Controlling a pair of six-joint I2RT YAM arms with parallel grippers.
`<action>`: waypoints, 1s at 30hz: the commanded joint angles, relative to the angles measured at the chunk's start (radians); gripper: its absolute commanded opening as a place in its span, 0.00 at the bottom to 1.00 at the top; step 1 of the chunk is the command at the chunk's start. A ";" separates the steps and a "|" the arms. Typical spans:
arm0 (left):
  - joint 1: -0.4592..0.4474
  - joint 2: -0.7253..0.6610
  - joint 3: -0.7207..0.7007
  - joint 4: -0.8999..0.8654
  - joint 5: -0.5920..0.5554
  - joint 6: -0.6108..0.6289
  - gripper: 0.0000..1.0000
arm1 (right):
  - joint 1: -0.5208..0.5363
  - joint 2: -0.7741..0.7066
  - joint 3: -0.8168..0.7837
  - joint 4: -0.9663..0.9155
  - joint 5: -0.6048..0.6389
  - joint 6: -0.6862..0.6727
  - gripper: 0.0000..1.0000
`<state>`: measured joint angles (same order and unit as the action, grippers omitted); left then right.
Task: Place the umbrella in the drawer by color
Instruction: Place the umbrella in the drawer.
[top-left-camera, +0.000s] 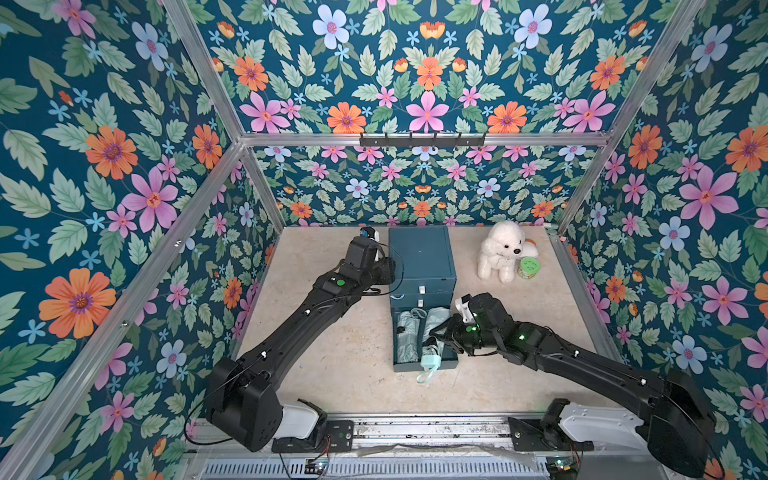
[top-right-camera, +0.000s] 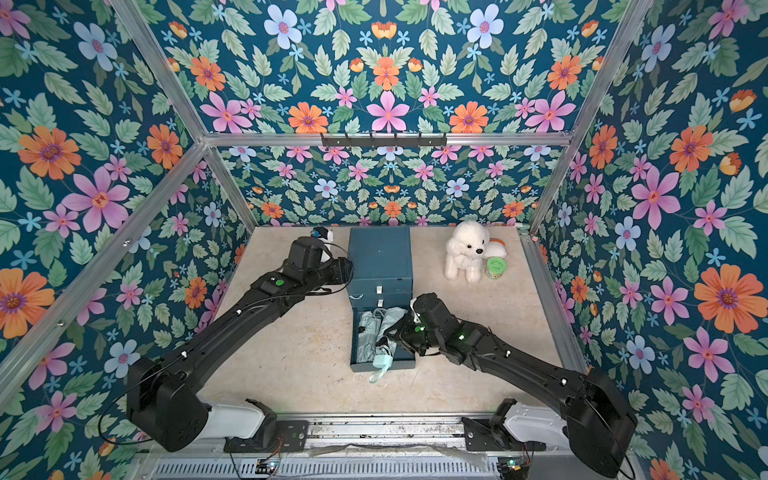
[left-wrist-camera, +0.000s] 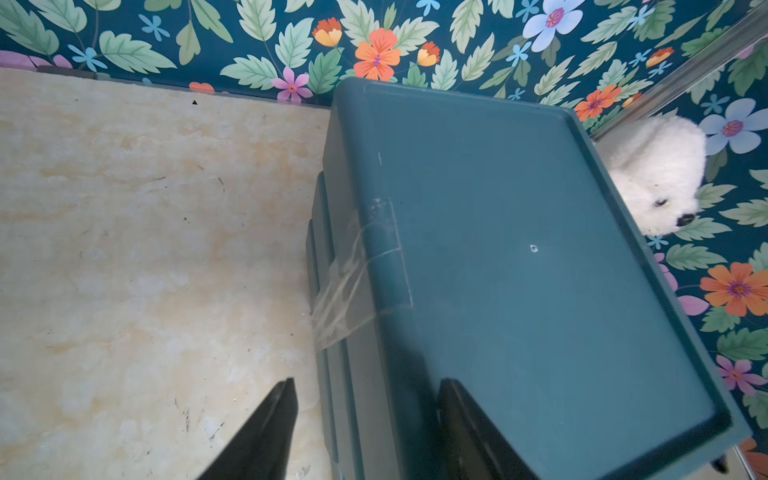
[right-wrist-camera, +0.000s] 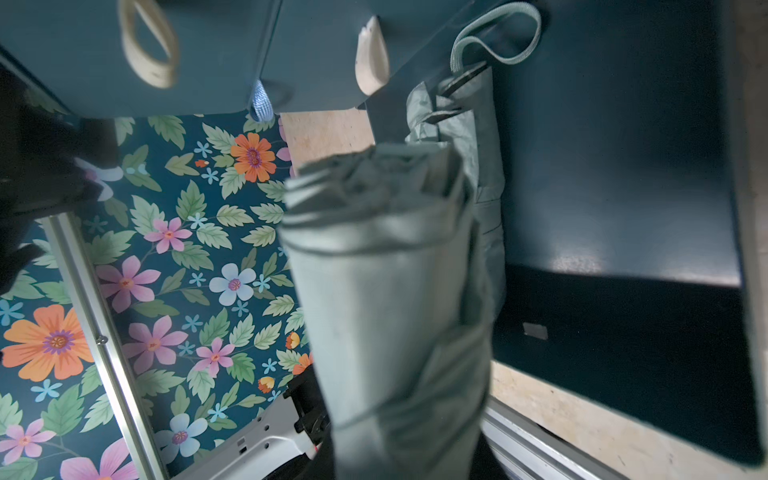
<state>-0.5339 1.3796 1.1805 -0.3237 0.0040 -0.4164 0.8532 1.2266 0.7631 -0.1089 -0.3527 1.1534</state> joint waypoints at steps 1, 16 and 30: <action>0.000 0.001 -0.002 -0.010 0.002 -0.001 0.60 | -0.012 0.043 0.013 0.063 -0.046 -0.041 0.00; 0.000 0.024 0.001 -0.032 0.004 0.024 0.57 | -0.042 0.181 -0.104 0.388 -0.058 0.049 0.00; 0.000 0.035 0.008 -0.053 -0.012 0.046 0.57 | -0.069 0.262 -0.091 0.441 -0.032 0.048 0.47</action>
<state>-0.5343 1.4078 1.1885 -0.3115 0.0181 -0.3923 0.7853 1.4994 0.6621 0.2897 -0.4000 1.2179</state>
